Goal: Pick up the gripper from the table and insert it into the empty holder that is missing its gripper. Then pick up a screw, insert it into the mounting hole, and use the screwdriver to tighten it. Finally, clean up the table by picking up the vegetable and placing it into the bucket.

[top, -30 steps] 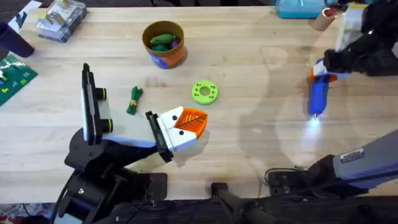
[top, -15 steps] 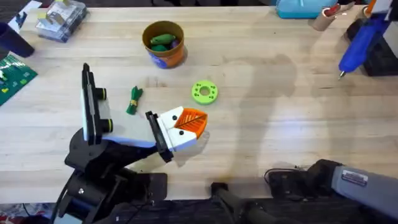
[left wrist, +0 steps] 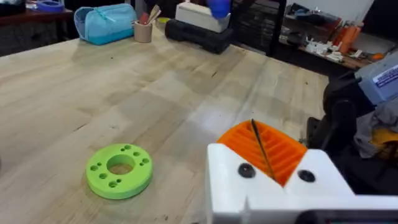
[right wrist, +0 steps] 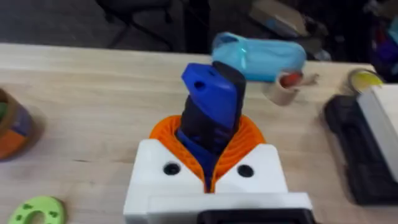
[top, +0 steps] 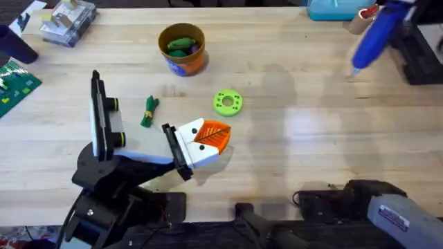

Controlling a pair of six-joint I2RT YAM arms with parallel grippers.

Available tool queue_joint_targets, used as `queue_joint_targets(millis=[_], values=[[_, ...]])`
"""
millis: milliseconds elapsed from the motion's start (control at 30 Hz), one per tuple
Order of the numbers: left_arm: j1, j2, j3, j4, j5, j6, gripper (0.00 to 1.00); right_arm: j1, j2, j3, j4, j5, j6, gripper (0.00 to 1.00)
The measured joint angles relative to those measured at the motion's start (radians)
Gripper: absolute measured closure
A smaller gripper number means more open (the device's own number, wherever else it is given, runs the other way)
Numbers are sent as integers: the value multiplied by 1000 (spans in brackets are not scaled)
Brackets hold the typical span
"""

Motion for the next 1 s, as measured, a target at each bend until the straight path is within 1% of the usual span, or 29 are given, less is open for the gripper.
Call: queue_joint_targets(millis=[133, 200, 333, 500, 633, 833, 1000], values=[[0, 0, 0, 0, 0, 0, 985, 97, -88, -158, 188, 2, 49, 974], [0, 0, 0, 0, 0, 0, 985, 162, -118, -227, 294, 3, 65, 974], [0, 0, 0, 0, 0, 0, 985, 296, -135, -307, 445, 1, 81, 974], [0, 0, 0, 0, 0, 0, 985, 460, -111, -321, 546, -11, 88, 974], [0, 0, 0, 0, 0, 0, 985, 568, -78, -323, 671, -60, 91, 974], [0, 0, 0, 0, 0, 0, 985, 706, -52, -325, 848, -112, 94, 974], [0, 0, 0, 0, 0, 0, 985, 791, -52, -325, 899, -130, 119, 974]])
